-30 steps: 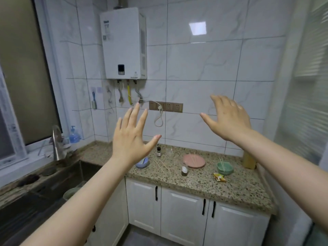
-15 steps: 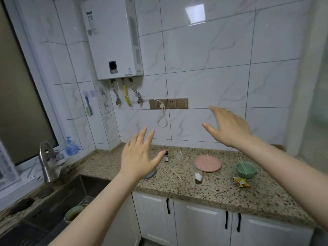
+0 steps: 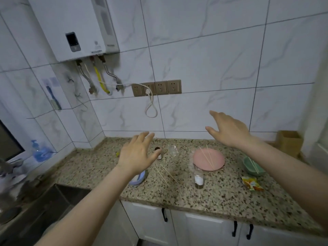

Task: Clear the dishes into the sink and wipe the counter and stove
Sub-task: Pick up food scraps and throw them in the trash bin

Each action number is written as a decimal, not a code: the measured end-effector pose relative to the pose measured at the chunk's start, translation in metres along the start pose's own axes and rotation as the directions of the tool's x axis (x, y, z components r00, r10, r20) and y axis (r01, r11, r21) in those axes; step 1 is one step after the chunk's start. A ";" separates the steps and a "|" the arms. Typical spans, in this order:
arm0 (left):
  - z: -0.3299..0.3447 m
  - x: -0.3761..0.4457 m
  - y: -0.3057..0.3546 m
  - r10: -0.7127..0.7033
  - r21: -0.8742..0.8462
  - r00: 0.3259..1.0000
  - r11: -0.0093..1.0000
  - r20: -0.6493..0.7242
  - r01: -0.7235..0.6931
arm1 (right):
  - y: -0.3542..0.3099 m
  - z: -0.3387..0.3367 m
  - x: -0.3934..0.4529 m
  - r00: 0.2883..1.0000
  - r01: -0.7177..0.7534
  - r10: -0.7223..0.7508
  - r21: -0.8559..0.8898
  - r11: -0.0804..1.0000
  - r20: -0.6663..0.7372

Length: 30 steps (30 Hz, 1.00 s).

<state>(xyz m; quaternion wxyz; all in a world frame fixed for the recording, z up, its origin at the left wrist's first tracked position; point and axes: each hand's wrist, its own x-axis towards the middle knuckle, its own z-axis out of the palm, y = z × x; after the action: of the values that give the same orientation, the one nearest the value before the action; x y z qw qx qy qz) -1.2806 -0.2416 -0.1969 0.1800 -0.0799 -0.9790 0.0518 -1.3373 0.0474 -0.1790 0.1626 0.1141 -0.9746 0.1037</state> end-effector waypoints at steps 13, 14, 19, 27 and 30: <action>0.124 0.111 -0.046 0.065 -0.226 0.997 0.973 0.050 -0.052 | 0.013 0.079 0.081 0.973 -0.176 0.178 -0.028 0.984 0.148; 0.136 0.123 -0.049 0.090 -0.251 0.995 0.965 0.054 -0.073 | 0.013 0.088 0.087 0.965 -0.203 0.205 -0.029 0.979 0.161; 0.193 0.178 -0.062 0.187 -0.341 0.977 0.929 0.106 -0.141 | 0.020 0.120 0.095 0.920 -0.338 0.338 -0.036 0.940 0.197; 0.276 0.227 -0.034 0.331 -0.415 0.910 0.886 0.249 -0.208 | 0.059 0.166 0.051 0.807 -0.526 0.545 -0.142 0.839 0.228; 0.303 0.235 -0.021 0.339 -0.404 0.872 0.896 0.354 -0.185 | 0.070 0.181 0.033 0.736 -0.592 0.622 -0.191 0.783 0.266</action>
<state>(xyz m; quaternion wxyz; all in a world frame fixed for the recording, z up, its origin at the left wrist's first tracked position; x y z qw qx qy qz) -1.6095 -0.2435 -0.3949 -0.0587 -0.2327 -0.9669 -0.0871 -1.4387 0.0643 -0.3473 -0.0325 -0.2027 -0.9749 0.0858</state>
